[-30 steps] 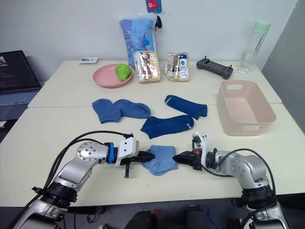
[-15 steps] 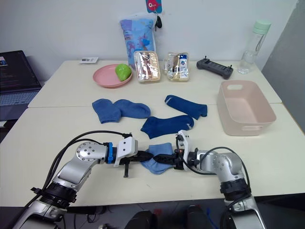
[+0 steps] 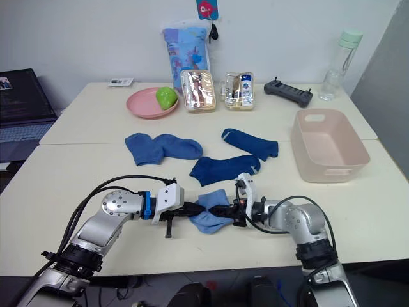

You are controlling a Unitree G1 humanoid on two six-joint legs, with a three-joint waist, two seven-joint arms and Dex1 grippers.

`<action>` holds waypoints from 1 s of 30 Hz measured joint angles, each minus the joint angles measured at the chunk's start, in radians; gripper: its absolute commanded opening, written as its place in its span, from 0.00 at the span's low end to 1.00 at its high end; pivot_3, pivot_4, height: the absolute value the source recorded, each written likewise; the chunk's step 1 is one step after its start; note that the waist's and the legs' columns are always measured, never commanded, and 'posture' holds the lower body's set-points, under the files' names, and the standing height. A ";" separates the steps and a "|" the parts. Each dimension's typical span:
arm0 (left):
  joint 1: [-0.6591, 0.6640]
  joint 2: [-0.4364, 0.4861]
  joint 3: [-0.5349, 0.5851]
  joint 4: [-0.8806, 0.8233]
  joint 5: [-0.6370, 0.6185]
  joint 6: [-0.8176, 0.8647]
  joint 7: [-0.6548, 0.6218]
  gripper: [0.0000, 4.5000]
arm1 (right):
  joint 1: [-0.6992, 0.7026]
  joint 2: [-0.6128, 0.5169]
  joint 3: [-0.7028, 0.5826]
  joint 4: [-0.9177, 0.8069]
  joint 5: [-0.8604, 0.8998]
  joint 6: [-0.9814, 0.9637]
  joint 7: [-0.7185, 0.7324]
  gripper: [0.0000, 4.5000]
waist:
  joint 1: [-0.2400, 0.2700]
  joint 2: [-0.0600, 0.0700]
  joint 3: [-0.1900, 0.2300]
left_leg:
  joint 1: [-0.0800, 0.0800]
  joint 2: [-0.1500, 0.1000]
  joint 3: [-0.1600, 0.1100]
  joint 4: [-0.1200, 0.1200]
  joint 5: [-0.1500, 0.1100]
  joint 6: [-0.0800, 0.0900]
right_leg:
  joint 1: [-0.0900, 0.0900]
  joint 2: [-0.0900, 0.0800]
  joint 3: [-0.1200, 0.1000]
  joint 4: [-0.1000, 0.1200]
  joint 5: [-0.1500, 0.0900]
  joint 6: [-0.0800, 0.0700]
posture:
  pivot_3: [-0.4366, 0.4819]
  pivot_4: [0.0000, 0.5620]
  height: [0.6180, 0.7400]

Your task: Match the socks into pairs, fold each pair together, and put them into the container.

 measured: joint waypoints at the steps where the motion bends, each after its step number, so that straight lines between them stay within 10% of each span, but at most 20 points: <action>1: 0.000 0.000 0.007 0.002 -0.010 0.008 -0.001 0.04 | 0.004 -0.007 -0.002 -0.008 0.000 -0.001 0.000 0.00 | 0.000 0.000 0.000 | 0.000 0.000 0.000 0.000 0.000 0.000 | 0.000 0.000 0.000 0.000 0.000 0.000 | 0.48 0.27 1.00; 15: -0.231 -0.132 0.192 -0.176 -0.448 0.542 0.067 0.96 | 0.007 -0.302 -0.381 -0.281 0.115 0.056 -0.066 0.00 | -0.002 0.000 0.003 | -0.011 -0.001 -0.001 0.002 0.000 0.000 | -0.008 0.000 0.000 -0.001 0.001 0.001 | 0.48 0.27 1.00; 21: -0.406 -0.262 0.201 -0.125 -0.437 0.497 0.139 0.99 | -0.225 -0.618 -0.444 -0.201 0.012 -0.058 -0.044 0.00 | 0.007 0.004 0.008 | -0.013 -0.002 0.000 0.002 0.000 0.000 | -0.007 0.000 -0.001 -0.003 0.000 0.001 | 0.48 0.27 1.00; 30: -0.477 -0.425 0.153 -0.055 -0.354 0.381 0.221 0.99 | -0.301 -0.827 -0.061 0.311 -0.621 -0.845 0.071 0.00 | 0.000 0.004 0.008 | -0.011 -0.003 0.008 0.002 0.000 0.001 | -0.009 -0.002 0.005 -0.003 0.001 0.004 | 0.48 0.27 1.00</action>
